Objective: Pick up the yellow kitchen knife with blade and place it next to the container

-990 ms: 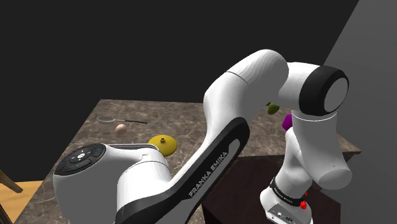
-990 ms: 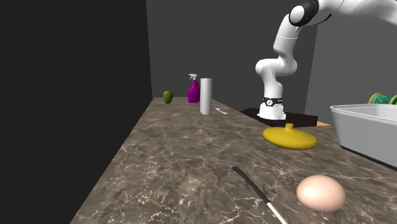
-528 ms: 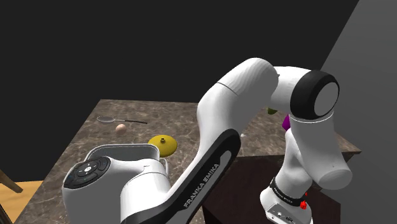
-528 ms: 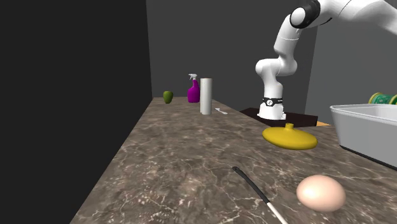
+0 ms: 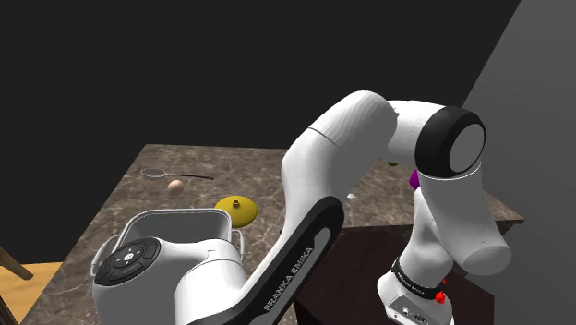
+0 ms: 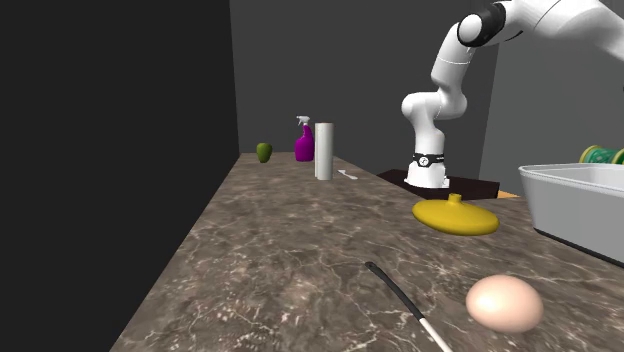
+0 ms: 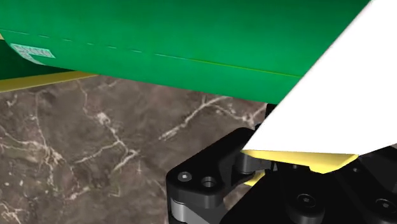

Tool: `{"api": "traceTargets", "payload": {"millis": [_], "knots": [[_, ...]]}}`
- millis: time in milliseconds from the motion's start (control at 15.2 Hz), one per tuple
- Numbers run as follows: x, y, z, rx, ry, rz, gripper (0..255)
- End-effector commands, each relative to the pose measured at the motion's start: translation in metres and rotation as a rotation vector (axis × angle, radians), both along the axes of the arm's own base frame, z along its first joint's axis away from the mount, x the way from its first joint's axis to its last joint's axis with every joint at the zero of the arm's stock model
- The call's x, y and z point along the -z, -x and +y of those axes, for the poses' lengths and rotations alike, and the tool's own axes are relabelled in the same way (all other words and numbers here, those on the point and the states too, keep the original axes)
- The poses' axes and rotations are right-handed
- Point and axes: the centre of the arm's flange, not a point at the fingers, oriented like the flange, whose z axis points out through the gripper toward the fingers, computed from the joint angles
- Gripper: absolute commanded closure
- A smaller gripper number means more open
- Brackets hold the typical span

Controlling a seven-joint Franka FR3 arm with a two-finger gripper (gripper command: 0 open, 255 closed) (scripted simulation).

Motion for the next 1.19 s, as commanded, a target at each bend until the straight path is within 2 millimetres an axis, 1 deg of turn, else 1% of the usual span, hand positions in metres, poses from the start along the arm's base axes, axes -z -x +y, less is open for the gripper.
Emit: {"api": "traceTargets", "payload": {"millis": [0,66,396,594,660,1122], "knots": [[0.004,-0.002,-0.002,0.002,0.007,0.003,255],[0.004,0.000,-0.002,0.002,0.007,0.003,0],[0.004,-0.002,-0.002,0.002,0.007,0.003,0],[-0.035,-0.009,-0.004,0.002,0.007,0.003,0],[-0.045,-0.011,-0.004,0.002,0.007,0.003,0],[-0.045,-0.011,-0.004,0.002,0.007,0.003,0]]}}
